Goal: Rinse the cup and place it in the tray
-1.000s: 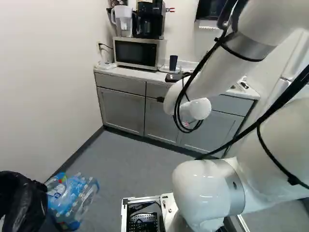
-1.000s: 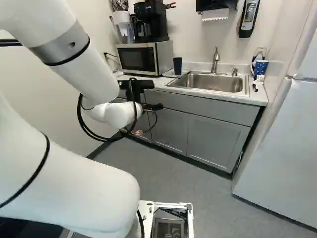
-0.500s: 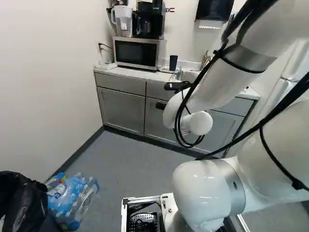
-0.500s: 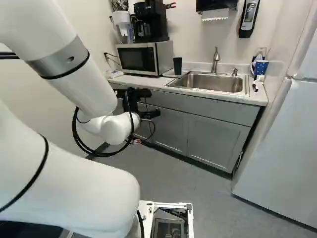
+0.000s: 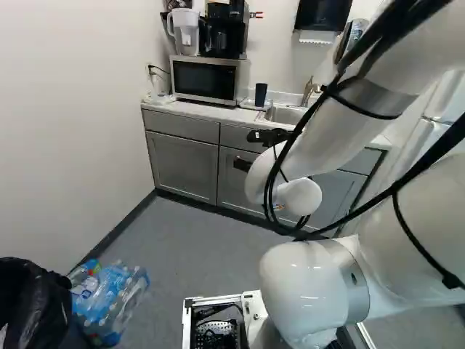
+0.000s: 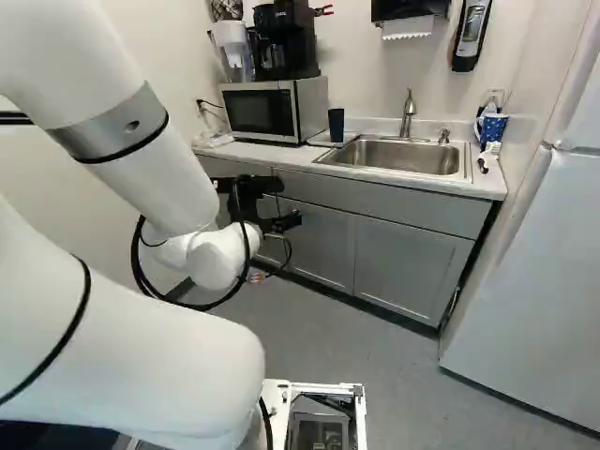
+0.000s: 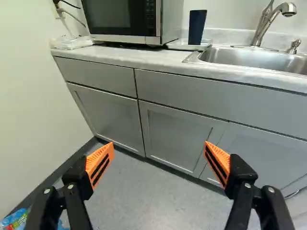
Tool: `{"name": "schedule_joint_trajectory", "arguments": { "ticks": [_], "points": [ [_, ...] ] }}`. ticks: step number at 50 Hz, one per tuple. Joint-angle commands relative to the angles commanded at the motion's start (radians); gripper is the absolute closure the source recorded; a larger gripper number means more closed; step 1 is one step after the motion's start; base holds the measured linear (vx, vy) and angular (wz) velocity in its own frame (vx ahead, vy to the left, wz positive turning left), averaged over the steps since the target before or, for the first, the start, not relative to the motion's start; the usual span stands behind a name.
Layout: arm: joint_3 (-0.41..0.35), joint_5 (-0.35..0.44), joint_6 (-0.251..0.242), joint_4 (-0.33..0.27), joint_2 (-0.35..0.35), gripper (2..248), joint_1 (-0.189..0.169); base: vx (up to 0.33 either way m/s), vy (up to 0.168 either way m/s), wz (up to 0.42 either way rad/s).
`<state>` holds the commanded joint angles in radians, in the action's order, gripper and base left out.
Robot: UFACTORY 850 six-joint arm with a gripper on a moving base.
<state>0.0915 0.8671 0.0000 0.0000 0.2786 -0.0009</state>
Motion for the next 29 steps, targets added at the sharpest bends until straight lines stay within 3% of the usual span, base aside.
{"name": "schedule_joint_trajectory", "arguments": {
  "ticks": [29],
  "points": [
    [-0.004,0.006,0.000,0.000,0.001,3,0.001,0.000,0.000,0.000]
  ]
}}
